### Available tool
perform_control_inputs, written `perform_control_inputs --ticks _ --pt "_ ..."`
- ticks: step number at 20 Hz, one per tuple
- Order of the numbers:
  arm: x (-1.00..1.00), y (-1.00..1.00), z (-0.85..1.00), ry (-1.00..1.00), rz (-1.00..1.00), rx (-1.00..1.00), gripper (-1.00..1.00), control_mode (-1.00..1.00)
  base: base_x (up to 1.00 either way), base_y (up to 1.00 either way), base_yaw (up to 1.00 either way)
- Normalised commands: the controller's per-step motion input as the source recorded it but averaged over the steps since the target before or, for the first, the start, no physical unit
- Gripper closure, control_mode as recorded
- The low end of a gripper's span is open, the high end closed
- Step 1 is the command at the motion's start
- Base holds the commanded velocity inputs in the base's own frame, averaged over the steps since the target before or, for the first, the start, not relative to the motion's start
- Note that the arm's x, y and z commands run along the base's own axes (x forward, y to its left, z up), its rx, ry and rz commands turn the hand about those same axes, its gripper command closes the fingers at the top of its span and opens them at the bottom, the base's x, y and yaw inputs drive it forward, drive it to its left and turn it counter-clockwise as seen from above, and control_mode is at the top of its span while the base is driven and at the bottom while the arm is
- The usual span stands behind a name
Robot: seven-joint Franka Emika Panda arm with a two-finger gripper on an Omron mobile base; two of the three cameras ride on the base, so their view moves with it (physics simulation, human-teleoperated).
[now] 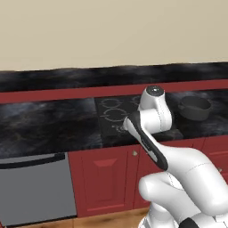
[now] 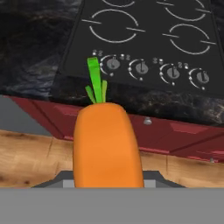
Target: Turn on the sink faucet. Then move the carrot from the counter to the sink. Turn off the sink. Move the vegetable from the sink to the pot next to the stove. Finally move the pot to the front right burner.
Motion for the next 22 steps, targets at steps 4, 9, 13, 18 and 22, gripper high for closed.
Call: perform_control_inputs --ticks 4,9,13,18,22 --pt "0.0 0.0 0.0 0.0 0.0 0.0 1.0 1.0 0.46 -0.48 -0.26" --pt "0.0 0.0 0.0 0.0 0.0 0.0 1.0 1.0 0.44 -0.4 -0.25" --pt "0.0 0.0 0.0 0.0 0.0 0.0 1.0 1.0 0.38 -0.37 -0.22" --pt "0.0 0.0 0.0 0.0 0.0 0.0 1.0 1.0 0.39 -0.27 -0.07" --pt "0.0 0.0 0.0 0.0 0.0 0.0 1.0 1.0 0.43 -0.24 0.09"
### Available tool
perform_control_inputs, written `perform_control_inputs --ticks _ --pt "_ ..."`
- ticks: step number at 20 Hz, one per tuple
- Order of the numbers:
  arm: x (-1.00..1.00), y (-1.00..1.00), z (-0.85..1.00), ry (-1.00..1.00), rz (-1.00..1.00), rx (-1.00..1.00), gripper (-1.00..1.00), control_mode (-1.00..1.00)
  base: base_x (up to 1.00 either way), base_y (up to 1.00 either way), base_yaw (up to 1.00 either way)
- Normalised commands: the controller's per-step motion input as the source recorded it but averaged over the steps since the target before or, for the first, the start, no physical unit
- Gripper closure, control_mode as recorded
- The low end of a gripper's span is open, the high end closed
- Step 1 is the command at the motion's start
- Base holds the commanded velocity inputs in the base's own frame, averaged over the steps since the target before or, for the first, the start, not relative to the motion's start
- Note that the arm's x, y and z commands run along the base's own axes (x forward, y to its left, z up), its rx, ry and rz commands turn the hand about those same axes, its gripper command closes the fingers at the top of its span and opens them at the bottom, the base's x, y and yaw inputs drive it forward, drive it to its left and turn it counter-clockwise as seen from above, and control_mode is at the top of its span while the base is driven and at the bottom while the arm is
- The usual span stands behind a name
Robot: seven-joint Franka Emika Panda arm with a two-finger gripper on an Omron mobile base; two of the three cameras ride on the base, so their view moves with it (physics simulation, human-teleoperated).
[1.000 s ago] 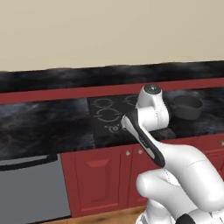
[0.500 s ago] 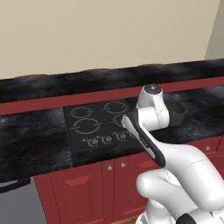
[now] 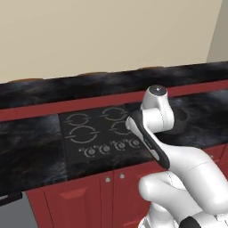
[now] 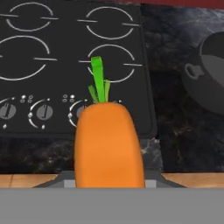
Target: Turn on the sink faucet. Then move the carrot from the counter to the sink. Turn off the sink. Move the vegetable from the sink to the pot next to the stove. Finally move the pot to the front right burner.
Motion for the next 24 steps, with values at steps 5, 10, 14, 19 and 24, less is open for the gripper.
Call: perform_control_inputs --ticks 5,10,14,19,24 --pt "0.0 0.0 0.0 0.0 0.0 0.0 1.0 1.0 0.26 -0.44 0.17" --pt "0.0 0.0 0.0 0.0 0.0 0.0 1.0 1.0 0.29 -0.46 0.16" --pt "0.0 0.0 0.0 0.0 0.0 0.0 1.0 1.0 0.54 -0.13 0.08" --pt "0.0 0.0 0.0 0.0 0.0 0.0 1.0 1.0 0.57 -0.01 0.04" --pt "0.0 0.0 0.0 0.0 0.0 0.0 1.0 1.0 0.55 0.0 0.04"
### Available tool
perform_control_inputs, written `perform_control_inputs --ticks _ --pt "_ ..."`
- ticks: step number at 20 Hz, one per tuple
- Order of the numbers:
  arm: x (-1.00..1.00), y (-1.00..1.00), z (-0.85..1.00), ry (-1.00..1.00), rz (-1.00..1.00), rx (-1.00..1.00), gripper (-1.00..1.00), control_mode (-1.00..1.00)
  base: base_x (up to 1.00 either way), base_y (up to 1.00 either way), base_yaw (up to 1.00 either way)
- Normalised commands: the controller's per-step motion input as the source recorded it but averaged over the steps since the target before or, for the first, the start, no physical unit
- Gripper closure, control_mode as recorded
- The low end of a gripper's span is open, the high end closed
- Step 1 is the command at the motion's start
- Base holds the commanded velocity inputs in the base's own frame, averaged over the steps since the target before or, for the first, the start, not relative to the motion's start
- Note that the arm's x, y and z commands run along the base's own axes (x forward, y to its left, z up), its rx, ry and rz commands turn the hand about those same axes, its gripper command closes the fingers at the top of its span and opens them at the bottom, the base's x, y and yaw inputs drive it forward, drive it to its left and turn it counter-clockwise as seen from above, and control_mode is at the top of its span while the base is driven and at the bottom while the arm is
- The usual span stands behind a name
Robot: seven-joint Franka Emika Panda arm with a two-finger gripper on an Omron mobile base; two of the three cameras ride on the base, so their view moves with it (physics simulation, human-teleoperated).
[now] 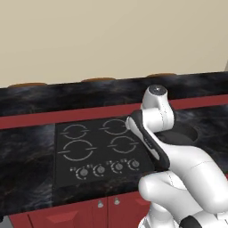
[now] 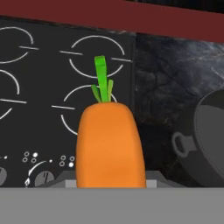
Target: Turn on the sink faucet. Then move the carrot from the counter to the sink. Turn off the sink. Move the vegetable from the sink to the pot next to the stove. Finally move the pot to the front right burner.
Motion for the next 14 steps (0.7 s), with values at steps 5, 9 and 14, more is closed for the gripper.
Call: perform_control_inputs --ticks 5,9,14 --pt "0.0 0.0 0.0 0.0 0.0 0.0 1.0 1.0 0.16 0.0 0.01" --pt "0.0 0.0 0.0 0.0 0.0 0.0 1.0 1.0 0.0 0.0 0.0" --pt "-0.02 -0.2 0.0 0.0 -0.08 0.02 1.0 -1.0 -0.01 0.0 0.0"
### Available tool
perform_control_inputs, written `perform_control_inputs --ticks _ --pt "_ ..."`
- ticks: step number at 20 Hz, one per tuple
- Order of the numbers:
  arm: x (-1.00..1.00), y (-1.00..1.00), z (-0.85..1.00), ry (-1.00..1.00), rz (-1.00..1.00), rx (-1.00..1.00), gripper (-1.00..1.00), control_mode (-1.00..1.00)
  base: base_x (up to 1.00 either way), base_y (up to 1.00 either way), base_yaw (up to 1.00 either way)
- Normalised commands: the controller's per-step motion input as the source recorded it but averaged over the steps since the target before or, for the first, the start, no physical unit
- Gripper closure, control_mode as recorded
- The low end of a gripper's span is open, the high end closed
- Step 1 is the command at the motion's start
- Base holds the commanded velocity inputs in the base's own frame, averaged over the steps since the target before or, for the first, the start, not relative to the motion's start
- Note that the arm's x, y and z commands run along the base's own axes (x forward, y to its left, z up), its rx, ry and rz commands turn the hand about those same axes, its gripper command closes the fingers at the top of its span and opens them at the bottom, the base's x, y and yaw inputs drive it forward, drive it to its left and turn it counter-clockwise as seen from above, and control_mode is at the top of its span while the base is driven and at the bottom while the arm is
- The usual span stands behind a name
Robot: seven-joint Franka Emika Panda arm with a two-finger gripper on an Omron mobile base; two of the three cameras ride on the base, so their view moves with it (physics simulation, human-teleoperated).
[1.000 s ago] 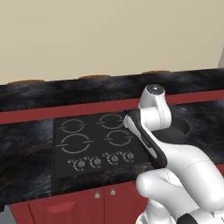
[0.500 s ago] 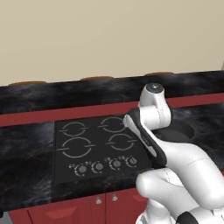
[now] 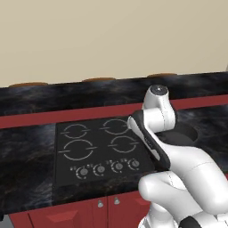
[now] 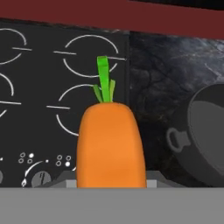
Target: Turn on the sink faucet. Then move the carrot from the counter to the sink. Turn off the sink. Move the vegetable from the sink to the pot next to the stove. Finally move the pot to the front right burner.
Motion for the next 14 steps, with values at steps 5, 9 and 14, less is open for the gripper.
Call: perform_control_inputs --ticks 5,9,14 --pt "0.0 -0.77 0.09 0.02 -0.14 0.09 1.0 -1.0 0.0 0.0 0.0" --pt "0.0 -0.88 0.02 0.04 -0.1 0.07 1.0 -1.0 0.0 0.0 0.0" --pt "-0.02 -0.94 -0.01 0.05 -0.03 0.07 1.0 -1.0 0.0 0.0 0.0"
